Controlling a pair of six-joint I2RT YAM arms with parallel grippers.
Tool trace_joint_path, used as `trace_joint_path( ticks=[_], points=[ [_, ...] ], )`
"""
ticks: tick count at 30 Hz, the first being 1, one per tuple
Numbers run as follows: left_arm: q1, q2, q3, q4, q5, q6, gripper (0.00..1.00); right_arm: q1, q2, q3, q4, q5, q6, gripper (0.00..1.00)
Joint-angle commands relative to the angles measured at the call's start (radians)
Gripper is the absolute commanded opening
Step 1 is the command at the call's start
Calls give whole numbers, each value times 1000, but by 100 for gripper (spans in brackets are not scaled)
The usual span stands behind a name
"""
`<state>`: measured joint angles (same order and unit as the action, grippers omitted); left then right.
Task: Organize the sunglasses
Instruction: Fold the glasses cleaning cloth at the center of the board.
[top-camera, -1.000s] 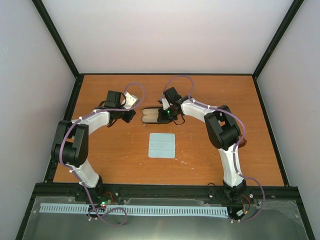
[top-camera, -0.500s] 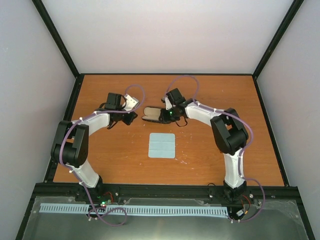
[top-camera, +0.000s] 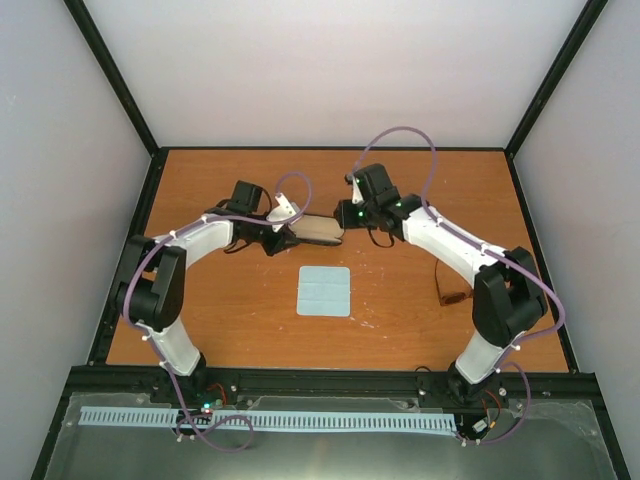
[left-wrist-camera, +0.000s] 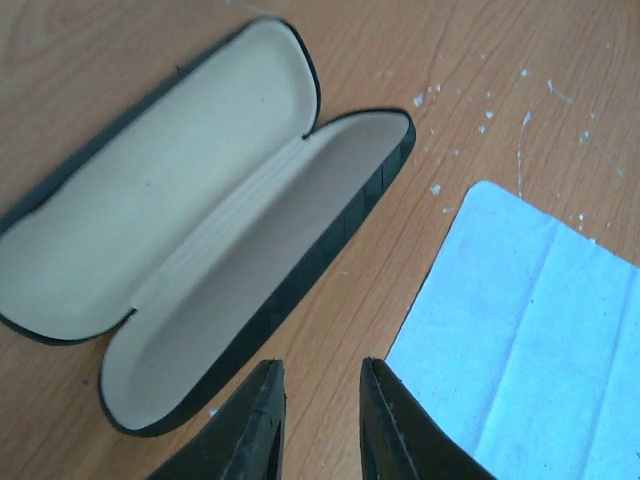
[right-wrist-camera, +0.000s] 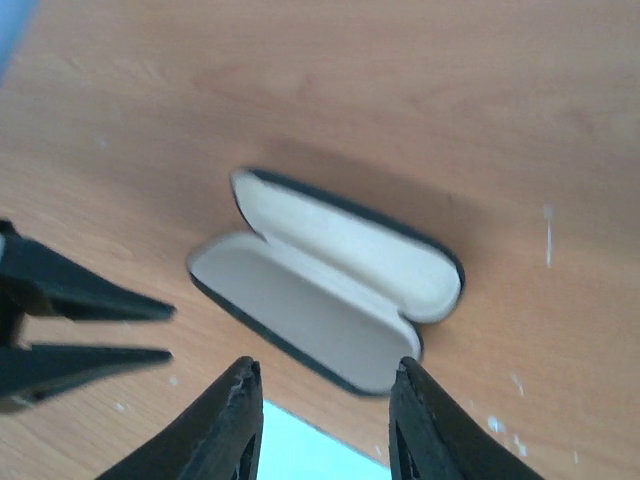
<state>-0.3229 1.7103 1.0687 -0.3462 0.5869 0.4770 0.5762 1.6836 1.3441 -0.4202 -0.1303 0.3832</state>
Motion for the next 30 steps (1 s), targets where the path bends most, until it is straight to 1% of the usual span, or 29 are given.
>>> trace_joint_path(
  ticks=[1,6,11,15,16,18,19,25,30],
  points=[
    [-19,66,39,-97,27,74,23,-2,33,-105,-160,-24,-22,37],
    [-33,98,44,-112,22,97,24,-1,49,-170,-186,-49,-33,43],
    [-49,123,58,-126,-8,127,26,1,111,-157,-202,-78,-42,44],
    [-52,139,68,-129,-11,130,29,8,144,-146,-206,-85,-52,41],
    [-54,143,70,-123,-15,126,29,8,153,-140,-209,-85,-54,39],
    [-56,157,78,-126,-19,122,29,10,180,-123,-219,-86,-62,30],
    [-57,162,80,-126,-20,119,29,12,192,-113,-222,-86,-63,29],
    [-57,164,75,-116,-38,112,29,24,239,-86,-222,-97,-67,33],
    [-57,164,76,-109,-46,111,29,37,257,-84,-229,-89,-70,32]
  ],
)
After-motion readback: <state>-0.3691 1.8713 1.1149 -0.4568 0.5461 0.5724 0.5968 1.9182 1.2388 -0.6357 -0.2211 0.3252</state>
